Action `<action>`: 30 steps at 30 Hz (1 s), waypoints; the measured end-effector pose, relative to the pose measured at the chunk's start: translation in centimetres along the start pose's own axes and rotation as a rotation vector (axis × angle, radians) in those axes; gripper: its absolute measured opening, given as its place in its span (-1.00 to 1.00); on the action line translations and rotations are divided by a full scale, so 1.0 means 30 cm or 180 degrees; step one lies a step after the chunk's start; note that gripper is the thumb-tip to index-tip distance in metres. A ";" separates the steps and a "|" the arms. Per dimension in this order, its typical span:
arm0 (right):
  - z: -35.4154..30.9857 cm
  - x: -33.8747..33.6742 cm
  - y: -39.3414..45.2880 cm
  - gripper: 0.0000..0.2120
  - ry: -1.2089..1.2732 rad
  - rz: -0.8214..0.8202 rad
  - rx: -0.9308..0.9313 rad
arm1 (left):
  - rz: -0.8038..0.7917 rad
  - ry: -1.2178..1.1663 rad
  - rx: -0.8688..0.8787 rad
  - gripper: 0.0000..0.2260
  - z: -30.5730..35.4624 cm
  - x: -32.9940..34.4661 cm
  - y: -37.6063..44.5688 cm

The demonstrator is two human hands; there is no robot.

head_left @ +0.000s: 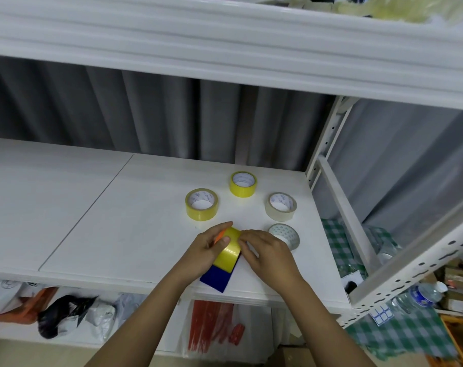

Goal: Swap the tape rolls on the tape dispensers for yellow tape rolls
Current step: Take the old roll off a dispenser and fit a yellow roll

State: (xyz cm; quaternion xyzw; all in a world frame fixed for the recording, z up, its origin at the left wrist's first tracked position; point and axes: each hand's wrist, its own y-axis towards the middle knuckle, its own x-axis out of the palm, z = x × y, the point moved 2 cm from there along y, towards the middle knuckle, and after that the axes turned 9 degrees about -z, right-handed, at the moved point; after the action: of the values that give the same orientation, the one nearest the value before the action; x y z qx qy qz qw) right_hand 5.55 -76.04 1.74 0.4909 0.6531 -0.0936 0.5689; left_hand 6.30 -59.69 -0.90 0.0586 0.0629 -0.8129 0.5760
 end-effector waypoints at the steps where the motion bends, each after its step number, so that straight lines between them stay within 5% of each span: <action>1: -0.003 -0.002 -0.003 -0.88 0.0098 -0.0079 0.0051 | 0.0002 0.0013 -0.0010 -0.73 -0.002 -0.002 0.000; 9: 0.005 0.030 0.039 -0.86 0.0018 -0.0581 0.0483 | -0.0084 0.0252 -0.0079 -0.69 -0.011 -0.001 -0.009; 16: 0.056 0.107 0.060 -0.83 0.1152 -0.0460 0.1351 | 0.0160 0.0665 -0.0297 -0.89 -0.062 -0.029 -0.017; 22: 0.074 0.164 0.072 -0.89 0.1958 -0.0476 0.2153 | 0.0481 0.1563 -0.0358 -0.76 -0.064 -0.042 -0.010; 30: 0.059 0.146 0.126 -0.80 0.2087 -0.0927 0.2076 | 0.0421 0.1948 -0.0580 -0.69 -0.053 -0.029 0.014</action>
State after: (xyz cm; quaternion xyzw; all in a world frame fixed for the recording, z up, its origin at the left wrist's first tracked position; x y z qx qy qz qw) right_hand 10.11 -73.02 -0.85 0.5507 0.7966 -0.2125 0.1306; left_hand 7.02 -58.73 -2.33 0.2525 0.3017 -0.7094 0.5848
